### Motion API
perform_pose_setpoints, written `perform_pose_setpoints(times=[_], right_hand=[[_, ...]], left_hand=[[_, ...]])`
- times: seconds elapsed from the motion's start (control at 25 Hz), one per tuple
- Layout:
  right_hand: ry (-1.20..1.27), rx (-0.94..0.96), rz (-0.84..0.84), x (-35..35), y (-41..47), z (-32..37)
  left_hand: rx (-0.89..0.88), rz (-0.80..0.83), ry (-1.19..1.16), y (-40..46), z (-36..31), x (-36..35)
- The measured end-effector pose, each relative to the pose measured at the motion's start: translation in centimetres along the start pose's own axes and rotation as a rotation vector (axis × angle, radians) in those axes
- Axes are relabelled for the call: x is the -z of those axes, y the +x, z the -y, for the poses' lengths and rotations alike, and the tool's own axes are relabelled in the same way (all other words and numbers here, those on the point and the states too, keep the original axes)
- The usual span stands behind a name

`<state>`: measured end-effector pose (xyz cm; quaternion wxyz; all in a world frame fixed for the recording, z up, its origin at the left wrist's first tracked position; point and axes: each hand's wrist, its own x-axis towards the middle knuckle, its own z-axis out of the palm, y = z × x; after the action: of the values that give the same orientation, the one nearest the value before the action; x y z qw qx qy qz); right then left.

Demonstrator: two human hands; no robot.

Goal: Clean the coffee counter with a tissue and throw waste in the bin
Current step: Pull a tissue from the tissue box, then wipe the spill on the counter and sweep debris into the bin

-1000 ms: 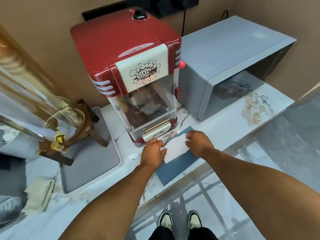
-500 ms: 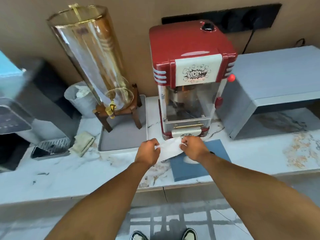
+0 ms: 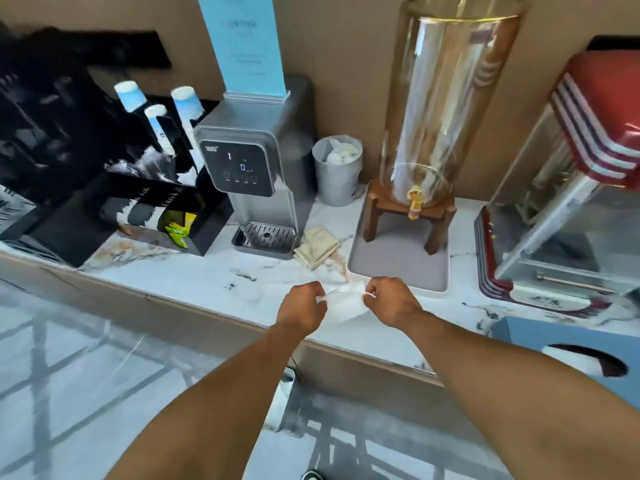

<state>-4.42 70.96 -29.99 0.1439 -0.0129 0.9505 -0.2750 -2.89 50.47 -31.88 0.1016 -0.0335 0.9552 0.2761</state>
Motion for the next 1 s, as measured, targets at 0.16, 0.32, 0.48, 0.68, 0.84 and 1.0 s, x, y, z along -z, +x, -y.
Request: perform_pose_setpoints(times=[0.16,0.32,0.48,0.68,0.84,1.0], right_hand=[[-0.02,0.019,0.024,-3.9,1.9,4.9],[-0.024,0.003,0.059,-7.0,4.1,7.8],[0.014,0.032,0.11,-9.9,7.2,9.6],[0.071,0.123,0.179,-12.7,11.4,12.4],[0.108,0.142,0.204,-14.3,14.1,13.6],[0.066,0.108,0.176,-15.3,15.4,13.6]], left_hand=[[0.058,-0.005,-0.038,0.2,6.3,2.5],[0.138,0.001,-0.066,0.9,11.1,3.3],[0.209,0.01,-0.072,2.2,13.9,4.4],[0.334,0.028,-0.026,3.5,16.9,5.6],[0.372,0.066,0.011,4.5,18.2,5.4],[0.299,0.134,0.04,5.9,19.5,4.7]])
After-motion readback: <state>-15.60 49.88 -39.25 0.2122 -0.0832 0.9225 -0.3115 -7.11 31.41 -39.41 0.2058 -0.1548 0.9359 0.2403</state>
